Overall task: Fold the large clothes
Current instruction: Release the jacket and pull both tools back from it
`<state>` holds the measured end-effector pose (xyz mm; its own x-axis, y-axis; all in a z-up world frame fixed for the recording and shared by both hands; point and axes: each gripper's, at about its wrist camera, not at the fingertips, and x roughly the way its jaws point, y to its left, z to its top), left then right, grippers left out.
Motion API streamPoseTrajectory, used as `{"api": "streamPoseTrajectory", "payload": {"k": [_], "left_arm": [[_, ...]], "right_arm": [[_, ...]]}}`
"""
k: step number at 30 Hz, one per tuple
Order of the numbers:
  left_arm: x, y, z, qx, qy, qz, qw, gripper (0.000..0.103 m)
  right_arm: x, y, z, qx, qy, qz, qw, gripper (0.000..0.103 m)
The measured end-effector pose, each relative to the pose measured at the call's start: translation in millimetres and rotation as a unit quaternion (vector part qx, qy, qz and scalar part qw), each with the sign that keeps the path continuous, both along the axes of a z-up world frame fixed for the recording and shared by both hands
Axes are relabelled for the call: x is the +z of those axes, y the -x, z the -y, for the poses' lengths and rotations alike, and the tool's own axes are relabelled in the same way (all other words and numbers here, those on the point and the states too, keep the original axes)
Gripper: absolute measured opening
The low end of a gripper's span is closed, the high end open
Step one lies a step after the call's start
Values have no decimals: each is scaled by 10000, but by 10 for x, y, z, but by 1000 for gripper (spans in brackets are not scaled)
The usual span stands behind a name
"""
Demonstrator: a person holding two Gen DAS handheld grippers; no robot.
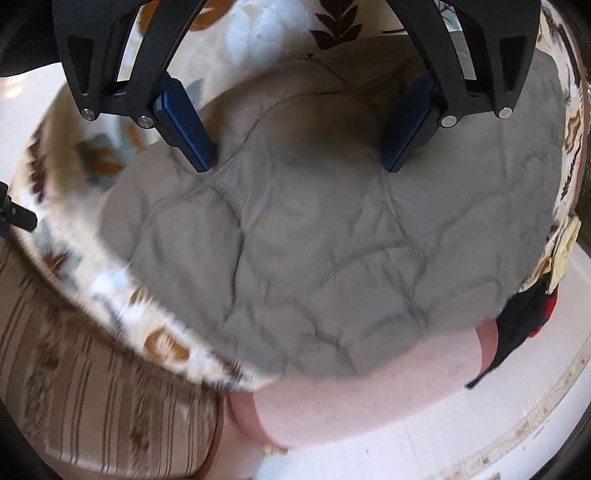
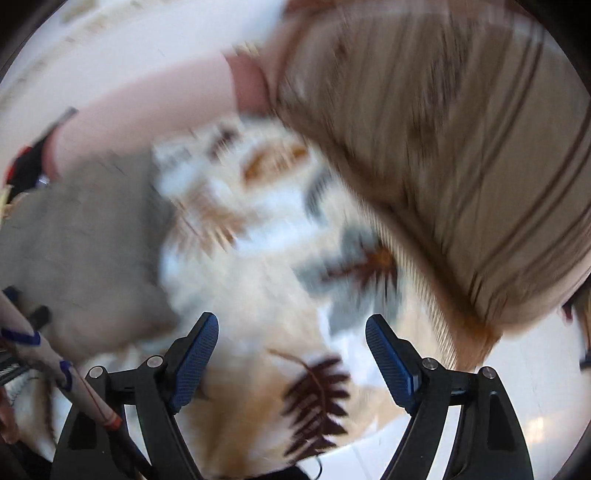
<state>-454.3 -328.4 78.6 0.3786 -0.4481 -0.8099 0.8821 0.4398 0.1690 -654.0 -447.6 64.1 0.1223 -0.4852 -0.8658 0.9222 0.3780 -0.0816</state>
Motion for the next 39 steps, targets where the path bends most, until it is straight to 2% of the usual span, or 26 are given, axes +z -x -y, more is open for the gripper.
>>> {"api": "streamPoseTrajectory", "payload": {"k": [1,2,3,4,5,6,7,9,13,15,17,20,23,25,27,30,32,33,34,35,36,38,39], "left_arm": [[-27,-5,-12,5,29,46,10000,91],[-21,-10,-8,-3,45,78,10000,76],[27,10,-13,-59,55,106,9999,64],[111,20,-34,-92,103,99,9999,37],[208,7,-60,-111,179,31,9998,13],[328,-27,-110,-102,279,-59,9995,8],[442,-77,-170,-90,407,-103,9991,7],[718,-196,-336,34,666,73,9977,7],[1239,-567,-774,378,1040,303,9934,7],[1472,-827,-1088,717,1199,458,9891,7],[1592,-1083,-1378,1048,1233,578,9851,8],[1576,-1475,-1827,1599,1155,709,9778,9],[1292,-1810,-2173,2078,932,487,9725,9],[1005,-1943,-2309,2252,752,297,9710,9],[705,-2023,-2352,2372,533,99,9700,10],[200,-2094,-2304,2489,167,-406,9675,19],[55,-2047,-2263,2509,-25,-242,9677,24],[84,-2005,-2245,2474,-61,-111,9688,25],[179,-1968,-2223,2414,-2,-108,9704,31],[330,-1938,-2215,2305,211,-232,9726,44],[530,-1896,-2211,2219,505,-293,9733,50],[937,-1782,-2191,2149,948,-9,9720,62],[1154,-1679,-2156,2032,1173,137,9720,64]], "right_arm": [[-129,25,49,-47,-220,32,9997,68],[-235,43,95,-64,-441,70,9990,36],[-332,55,122,-91,-683,196,9974,17],[-332,46,114,-97,-714,251,9971,5],[-271,18,80,-54,-598,241,9979,5],[-107,-45,13,72,-292,183,9994,5],[71,-121,-55,197,-45,170,9997,5],[413,-287,-174,469,202,324,9982,5],[1216,-947,-586,1430,715,489,9859,5],[1463,-1332,-869,1907,850,571,9763,5],[1581,-1721,-1153,2382,853,680,9651,5],[1538,-2259,-1488,2929,731,756,9503,5],[1238,-2670,-1743,3247,475,690,9421,5],[972,-2820,-1824,3315,254,635,9410,5],[580,-2976,-1861,3357,24,424,9410,5],[197,-3046,-1840,3259,-321,244,9446,8],[48,-3052,-1814,3193,-484,187,9462,22],[77,-3005,-1797,3167,-511,242,9468,23],[167,-2964,-1764,3156,-499,335,9470,23],[288,-2903,-1750,3170,-448,475,9462,26],[536,-2828,-1740,3205,-224,662,9447,29],[914,-2700,-1754,3199,291,794,9437,50],[1132,-2614,-1764,3179,594,871,9423,54]]}}
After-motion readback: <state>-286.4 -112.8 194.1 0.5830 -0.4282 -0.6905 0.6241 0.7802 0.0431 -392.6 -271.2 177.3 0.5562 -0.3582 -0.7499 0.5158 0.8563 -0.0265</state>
